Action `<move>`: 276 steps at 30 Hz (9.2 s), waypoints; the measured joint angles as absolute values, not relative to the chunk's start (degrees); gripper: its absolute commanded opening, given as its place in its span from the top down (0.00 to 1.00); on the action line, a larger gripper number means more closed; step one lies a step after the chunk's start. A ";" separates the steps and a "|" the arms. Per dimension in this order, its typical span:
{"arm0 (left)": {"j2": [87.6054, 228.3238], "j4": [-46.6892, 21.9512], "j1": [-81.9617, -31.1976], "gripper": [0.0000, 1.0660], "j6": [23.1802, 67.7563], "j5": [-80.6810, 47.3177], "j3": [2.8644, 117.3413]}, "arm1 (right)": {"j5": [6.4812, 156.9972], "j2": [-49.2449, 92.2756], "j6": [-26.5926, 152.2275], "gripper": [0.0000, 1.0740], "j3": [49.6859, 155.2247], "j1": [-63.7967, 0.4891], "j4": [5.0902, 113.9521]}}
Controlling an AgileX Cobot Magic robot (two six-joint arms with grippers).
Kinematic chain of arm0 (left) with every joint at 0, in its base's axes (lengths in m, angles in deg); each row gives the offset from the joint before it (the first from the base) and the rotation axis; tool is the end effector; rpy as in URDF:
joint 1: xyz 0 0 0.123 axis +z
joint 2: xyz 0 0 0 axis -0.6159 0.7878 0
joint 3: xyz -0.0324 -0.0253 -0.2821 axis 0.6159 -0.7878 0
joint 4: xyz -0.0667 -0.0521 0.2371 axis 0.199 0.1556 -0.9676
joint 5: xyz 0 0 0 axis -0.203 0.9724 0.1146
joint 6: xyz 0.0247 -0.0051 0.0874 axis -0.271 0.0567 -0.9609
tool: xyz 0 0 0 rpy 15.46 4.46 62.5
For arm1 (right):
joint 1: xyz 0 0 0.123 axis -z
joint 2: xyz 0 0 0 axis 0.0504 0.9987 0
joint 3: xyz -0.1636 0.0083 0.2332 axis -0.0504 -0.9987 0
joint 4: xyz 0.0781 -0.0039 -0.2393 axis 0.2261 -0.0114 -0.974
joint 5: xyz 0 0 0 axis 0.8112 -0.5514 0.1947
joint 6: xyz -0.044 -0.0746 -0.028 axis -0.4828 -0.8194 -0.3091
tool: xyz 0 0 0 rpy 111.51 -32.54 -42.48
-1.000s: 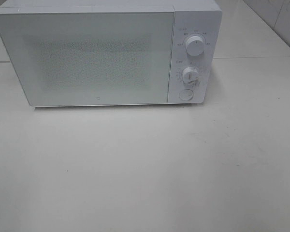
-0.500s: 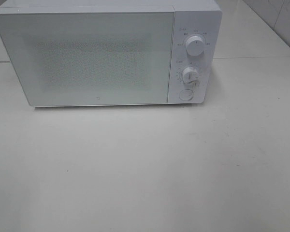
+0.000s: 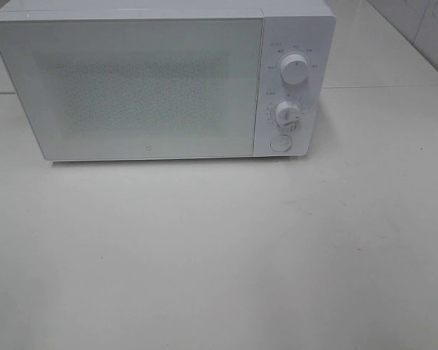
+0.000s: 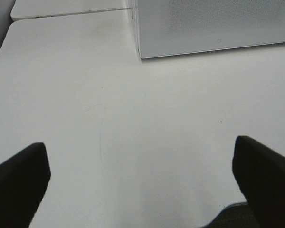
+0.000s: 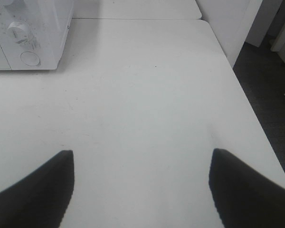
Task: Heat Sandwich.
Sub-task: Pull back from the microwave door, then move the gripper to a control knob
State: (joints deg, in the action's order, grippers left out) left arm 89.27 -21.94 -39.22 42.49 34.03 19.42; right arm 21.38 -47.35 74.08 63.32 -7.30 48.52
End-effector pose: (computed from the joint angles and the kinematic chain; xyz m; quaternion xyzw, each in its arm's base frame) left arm -0.0085 -0.0068 0.2805 0.0617 0.8498 -0.0186 0.5232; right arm -0.0023 -0.0145 0.2832 0.0173 0.8312 -0.0408 0.5542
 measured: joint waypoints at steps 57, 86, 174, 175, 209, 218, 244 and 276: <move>89.27 -21.94 -39.22 0.06 42.49 34.03 19.42 | 59.02 -10.28 80.21 0.29 66.36 -7.30 49.67; 89.27 -21.94 -39.22 0.06 42.49 34.03 19.42 | 92.94 16.76 79.29 0.29 64.64 -7.30 50.75; 89.27 -21.94 -39.22 0.06 42.49 34.03 19.42 | 141.81 71.59 50.18 0.30 82.23 -38.59 101.29; 89.27 -21.94 -39.22 0.06 42.49 34.03 19.42 | 141.81 71.59 50.18 0.30 82.23 -38.59 101.29; 89.27 -21.88 -39.22 0.06 42.49 34.03 19.42 | 142.27 71.36 50.18 1.00 82.52 -39.50 102.66; 89.27 -21.88 -39.22 0.06 42.49 34.03 19.42 | 142.27 71.36 50.18 1.00 82.52 -39.50 102.66; 89.27 -21.88 -39.22 0.06 42.49 34.03 19.42 | 142.96 71.36 69.32 0.99 82.12 -39.45 101.75; 89.27 -21.88 -39.22 0.06 42.49 34.03 19.42 | 144.39 71.53 136.81 0.97 81.54 -39.45 101.58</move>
